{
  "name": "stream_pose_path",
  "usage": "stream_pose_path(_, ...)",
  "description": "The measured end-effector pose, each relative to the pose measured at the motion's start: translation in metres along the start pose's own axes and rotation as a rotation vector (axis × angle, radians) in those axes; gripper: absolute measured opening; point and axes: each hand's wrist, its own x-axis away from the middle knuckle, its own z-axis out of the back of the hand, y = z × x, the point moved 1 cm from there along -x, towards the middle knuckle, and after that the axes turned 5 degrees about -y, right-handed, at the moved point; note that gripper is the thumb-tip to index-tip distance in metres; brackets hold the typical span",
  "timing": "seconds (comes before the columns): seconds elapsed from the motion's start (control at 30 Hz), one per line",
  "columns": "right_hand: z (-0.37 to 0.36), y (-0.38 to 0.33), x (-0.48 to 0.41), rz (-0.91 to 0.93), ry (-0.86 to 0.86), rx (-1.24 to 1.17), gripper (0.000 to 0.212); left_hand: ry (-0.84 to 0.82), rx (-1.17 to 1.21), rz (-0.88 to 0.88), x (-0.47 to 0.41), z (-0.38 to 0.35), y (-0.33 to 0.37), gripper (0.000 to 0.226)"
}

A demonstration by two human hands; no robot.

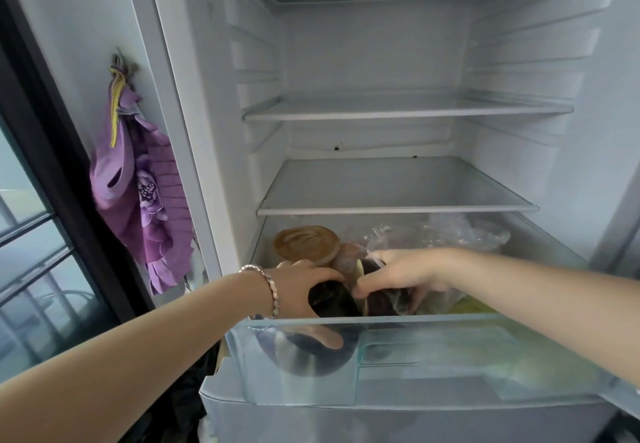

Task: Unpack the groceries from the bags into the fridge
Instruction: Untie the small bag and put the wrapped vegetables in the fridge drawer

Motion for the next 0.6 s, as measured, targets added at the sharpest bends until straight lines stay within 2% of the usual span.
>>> stream_pose_path(0.07, 0.003, 0.002, 0.000, -0.049, -0.049, -0.047, 0.039, 0.009, 0.013, 0.003, 0.001, 0.001, 0.001, 0.086)
stream_pose_path(0.13, 0.006, 0.001, 0.003, -0.107, -0.057, -0.037, 0.047, 0.015, 0.025, 0.001, 0.002, 0.000, 0.001, 0.086)
stream_pose_path(0.33, -0.005, -0.011, 0.008, -0.099, 0.019, 0.182, 0.047, 0.016, 0.016, 0.016, -0.004, 0.001, -0.002, 0.098)
stream_pose_path(0.47, -0.005, -0.010, 0.010, -0.112, 0.076, 0.221, 0.063, -0.020, 0.020, 0.051, -0.009, 0.005, -0.002, 0.103)
stream_pose_path(0.5, -0.005, -0.010, 0.010, -0.117, 0.116, 0.259, 0.073, -0.045, 0.035, 0.054, -0.009, 0.007, -0.002, 0.100)
stream_pose_path(0.57, -0.011, -0.007, 0.011, -0.187, 0.221, 0.409, 0.097, -0.078, 0.076, 0.045, -0.006, 0.012, 0.000, 0.083)
stream_pose_path(0.6, -0.015, -0.006, 0.016, -0.193, 0.276, 0.503, 0.100, -0.056, 0.111, 0.037, -0.003, 0.014, 0.002, 0.070)
